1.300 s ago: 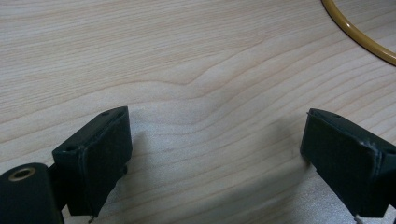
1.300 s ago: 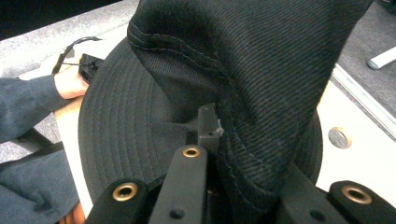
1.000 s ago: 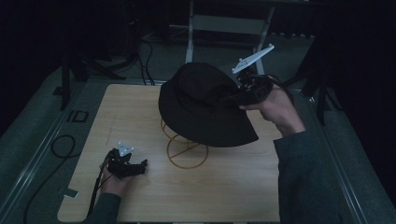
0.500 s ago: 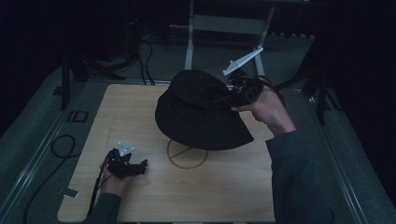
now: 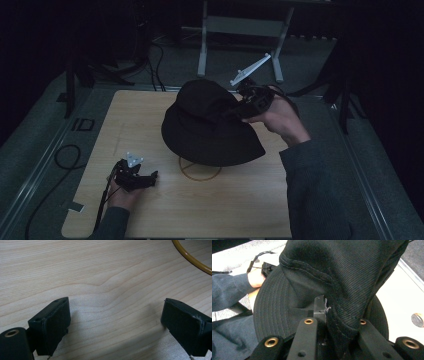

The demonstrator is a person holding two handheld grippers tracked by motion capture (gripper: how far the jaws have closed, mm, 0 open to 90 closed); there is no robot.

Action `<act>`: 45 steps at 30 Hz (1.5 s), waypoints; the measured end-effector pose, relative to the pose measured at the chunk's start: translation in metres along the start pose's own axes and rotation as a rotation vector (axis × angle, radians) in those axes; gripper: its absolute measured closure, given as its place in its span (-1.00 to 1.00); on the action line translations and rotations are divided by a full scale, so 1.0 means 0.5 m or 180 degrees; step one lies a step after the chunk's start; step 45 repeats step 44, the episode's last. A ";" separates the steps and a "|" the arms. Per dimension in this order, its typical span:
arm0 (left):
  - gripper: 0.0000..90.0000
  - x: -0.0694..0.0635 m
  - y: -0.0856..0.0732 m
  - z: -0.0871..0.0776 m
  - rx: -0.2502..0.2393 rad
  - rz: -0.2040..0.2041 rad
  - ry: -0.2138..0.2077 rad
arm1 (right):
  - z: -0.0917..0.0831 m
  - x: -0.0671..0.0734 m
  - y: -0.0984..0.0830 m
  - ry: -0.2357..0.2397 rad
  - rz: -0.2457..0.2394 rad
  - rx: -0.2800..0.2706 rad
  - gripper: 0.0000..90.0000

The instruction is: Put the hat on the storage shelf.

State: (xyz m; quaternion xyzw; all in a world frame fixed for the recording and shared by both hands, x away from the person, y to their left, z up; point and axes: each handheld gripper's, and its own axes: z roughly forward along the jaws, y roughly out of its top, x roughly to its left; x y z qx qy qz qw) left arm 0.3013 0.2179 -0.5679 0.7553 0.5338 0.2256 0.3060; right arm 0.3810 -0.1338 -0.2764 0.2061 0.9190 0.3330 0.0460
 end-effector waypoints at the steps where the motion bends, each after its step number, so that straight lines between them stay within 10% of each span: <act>1: -0.79 0.000 0.000 0.000 0.0000 0.0001 0.0001 | 0.003 0.000 0.000 0.0004 0.0007 0.0017 0.79; 21: -0.79 0.000 0.000 0.001 -0.0012 -0.0008 0.0003 | 0.028 0.000 0.000 -0.0165 0.0172 0.0166 -0.57; 45: -0.79 0.000 0.000 0.001 -0.0008 -0.0006 0.0000 | 0.011 -0.006 -0.048 -0.0187 0.0193 0.0171 -0.70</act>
